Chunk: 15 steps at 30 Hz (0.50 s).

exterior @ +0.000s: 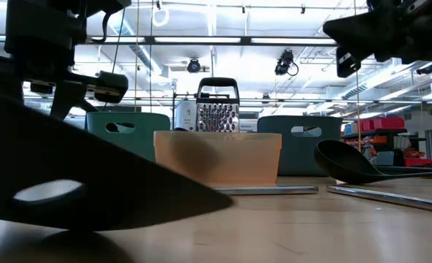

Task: Pick & Place Kitchen Items
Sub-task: Put the black spatula into the green bin

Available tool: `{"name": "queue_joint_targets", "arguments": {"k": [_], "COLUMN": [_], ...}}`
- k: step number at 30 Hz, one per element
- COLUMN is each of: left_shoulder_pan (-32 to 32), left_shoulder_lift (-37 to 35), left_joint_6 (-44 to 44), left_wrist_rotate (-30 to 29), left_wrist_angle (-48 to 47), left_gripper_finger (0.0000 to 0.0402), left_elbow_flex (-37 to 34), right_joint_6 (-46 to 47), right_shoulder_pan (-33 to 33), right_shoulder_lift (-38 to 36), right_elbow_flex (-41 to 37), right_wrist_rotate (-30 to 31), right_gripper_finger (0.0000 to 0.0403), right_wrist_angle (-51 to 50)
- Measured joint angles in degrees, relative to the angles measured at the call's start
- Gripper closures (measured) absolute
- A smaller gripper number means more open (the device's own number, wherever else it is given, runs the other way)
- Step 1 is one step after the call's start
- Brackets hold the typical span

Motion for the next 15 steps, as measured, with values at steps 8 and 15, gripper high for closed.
{"name": "queue_joint_targets", "arguments": {"k": [8,15], "left_shoulder_pan": [0.06,0.79], "left_shoulder_lift": [-2.92,-10.38], "left_joint_6": [-3.41,-6.42], "left_wrist_rotate": [0.53,-1.44], "left_wrist_angle": [-0.69,-2.30], "left_gripper_finger": [0.0316,0.0316], "left_elbow_flex": [0.00,0.00], "right_joint_6": [1.16,1.05], "right_shoulder_pan": [0.00,0.00], "right_shoulder_lift": [0.00,0.00], "right_elbow_flex": [-0.90,-0.90], "right_wrist_rotate": [-0.02,-0.03], "right_gripper_finger": [0.0395,0.0394], "right_wrist_angle": [0.27,0.13]}}
